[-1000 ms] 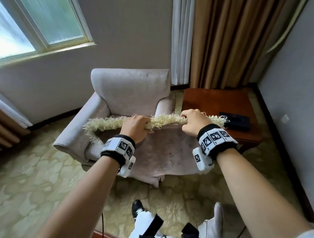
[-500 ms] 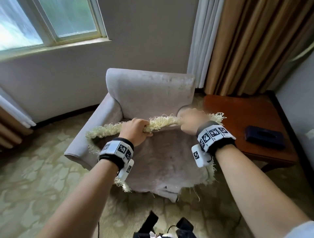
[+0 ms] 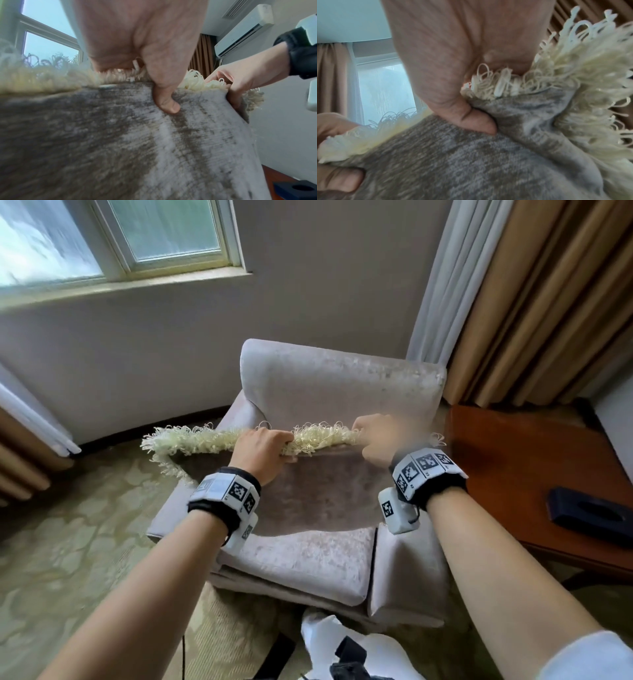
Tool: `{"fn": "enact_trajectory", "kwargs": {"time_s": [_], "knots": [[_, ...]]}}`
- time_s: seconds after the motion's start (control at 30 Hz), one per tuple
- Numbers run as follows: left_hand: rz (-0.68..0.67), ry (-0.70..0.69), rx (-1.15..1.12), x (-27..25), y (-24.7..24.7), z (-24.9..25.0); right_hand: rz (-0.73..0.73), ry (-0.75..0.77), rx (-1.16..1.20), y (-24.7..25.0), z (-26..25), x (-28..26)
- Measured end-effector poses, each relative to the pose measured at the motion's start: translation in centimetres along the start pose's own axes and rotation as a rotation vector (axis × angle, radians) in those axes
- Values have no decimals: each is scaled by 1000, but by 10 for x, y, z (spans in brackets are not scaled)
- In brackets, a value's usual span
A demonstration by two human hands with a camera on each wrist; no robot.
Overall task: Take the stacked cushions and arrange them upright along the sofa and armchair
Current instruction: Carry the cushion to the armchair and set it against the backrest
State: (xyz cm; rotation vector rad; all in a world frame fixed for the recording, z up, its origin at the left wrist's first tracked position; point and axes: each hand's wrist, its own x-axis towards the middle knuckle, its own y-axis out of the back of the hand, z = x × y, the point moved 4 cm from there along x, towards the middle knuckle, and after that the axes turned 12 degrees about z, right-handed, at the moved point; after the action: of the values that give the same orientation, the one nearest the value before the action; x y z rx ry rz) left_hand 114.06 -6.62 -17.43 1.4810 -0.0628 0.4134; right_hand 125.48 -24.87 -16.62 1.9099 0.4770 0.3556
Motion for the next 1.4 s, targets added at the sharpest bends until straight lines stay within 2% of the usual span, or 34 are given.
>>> {"fn": "enact_trajectory", "kwargs": {"time_s": [0.2, 0.37, 0.47, 0.8, 1.17, 1.27, 1.33, 1.4], "knots": [[-104, 21, 30, 69, -39, -65, 10, 55, 30, -36, -29, 107], [-204, 0, 17, 142, -71, -97, -35, -39, 59, -57, -27, 182], [-188, -64, -7, 181, -90, -107, -11, -95, 49, -59, -17, 212], [-212, -292, -44, 270, -156, -110, -12, -299, 51, -87, 23, 248], [-156, -385, -224, 353, -199, -96, 125, -437, 82, -91, 74, 309], [-122, -364, -192, 367, -216, -91, 193, -432, 41, -96, 90, 320], [-102, -276, -164, 374, -224, -96, 246, -402, 32, -103, 95, 322], [-138, -184, -151, 373, -233, -104, 307, -429, 58, -115, 103, 317]]}}
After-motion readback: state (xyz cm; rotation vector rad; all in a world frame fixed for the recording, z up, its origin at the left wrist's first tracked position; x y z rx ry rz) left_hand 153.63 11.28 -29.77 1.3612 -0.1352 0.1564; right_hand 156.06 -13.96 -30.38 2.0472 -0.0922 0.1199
